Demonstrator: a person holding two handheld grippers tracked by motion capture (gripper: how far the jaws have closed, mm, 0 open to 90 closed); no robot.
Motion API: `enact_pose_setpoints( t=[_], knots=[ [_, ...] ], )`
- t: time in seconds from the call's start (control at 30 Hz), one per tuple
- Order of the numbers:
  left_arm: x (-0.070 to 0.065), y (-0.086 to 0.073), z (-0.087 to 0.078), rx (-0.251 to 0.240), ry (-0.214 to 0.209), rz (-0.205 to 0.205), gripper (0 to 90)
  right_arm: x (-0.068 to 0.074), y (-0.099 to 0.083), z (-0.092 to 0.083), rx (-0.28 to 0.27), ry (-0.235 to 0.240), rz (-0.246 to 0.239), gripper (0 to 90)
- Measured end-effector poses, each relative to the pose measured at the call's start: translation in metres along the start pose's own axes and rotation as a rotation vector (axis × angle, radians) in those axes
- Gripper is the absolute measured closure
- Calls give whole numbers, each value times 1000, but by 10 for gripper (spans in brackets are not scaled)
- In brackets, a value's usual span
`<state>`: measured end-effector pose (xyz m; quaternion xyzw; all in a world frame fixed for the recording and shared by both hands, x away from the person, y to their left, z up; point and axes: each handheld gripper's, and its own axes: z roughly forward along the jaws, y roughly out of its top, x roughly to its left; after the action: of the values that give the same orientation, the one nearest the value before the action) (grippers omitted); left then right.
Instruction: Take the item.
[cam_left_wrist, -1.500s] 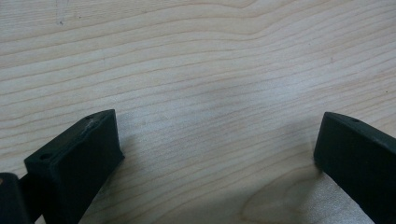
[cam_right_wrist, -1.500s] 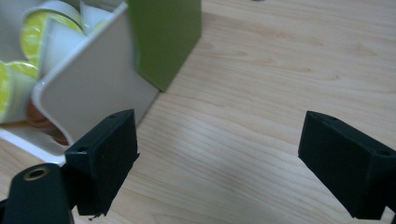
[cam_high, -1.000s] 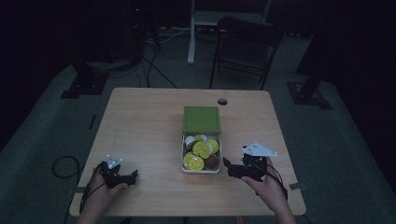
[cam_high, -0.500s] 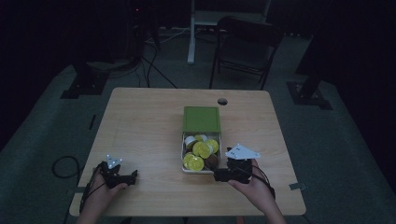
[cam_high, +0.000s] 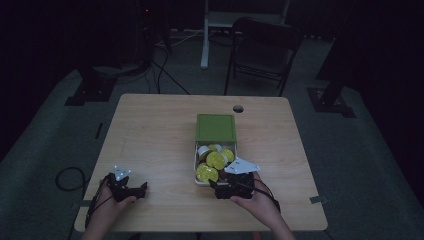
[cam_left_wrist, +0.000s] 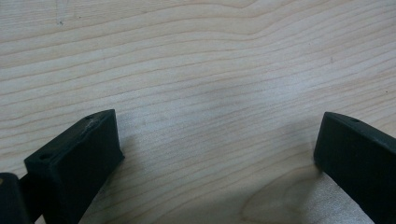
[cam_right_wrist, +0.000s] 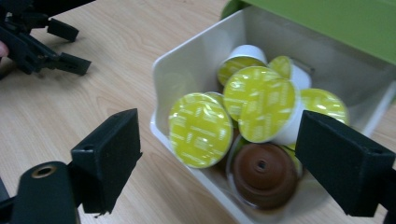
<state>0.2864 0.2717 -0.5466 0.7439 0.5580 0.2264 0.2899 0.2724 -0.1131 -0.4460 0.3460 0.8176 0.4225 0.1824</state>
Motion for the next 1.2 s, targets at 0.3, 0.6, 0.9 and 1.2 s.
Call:
enact_pose_setpoints(
  t=[0.3, 0.6, 0.9, 1.2],
  knots=[
    [0, 0, 0, 0, 0, 0, 7, 10, -4, 23, 22, 9, -18, 144],
    [0, 0, 0, 0, 0, 0, 7, 14, -10, 42, 51, 6, -29, 144],
    [0, 0, 0, 0, 0, 0, 7, 14, -12, 54, 57, 6, -10, 174],
    [0, 0, 0, 0, 0, 0, 7, 13, -13, 65, 59, -21, 4, 280]
  ],
)
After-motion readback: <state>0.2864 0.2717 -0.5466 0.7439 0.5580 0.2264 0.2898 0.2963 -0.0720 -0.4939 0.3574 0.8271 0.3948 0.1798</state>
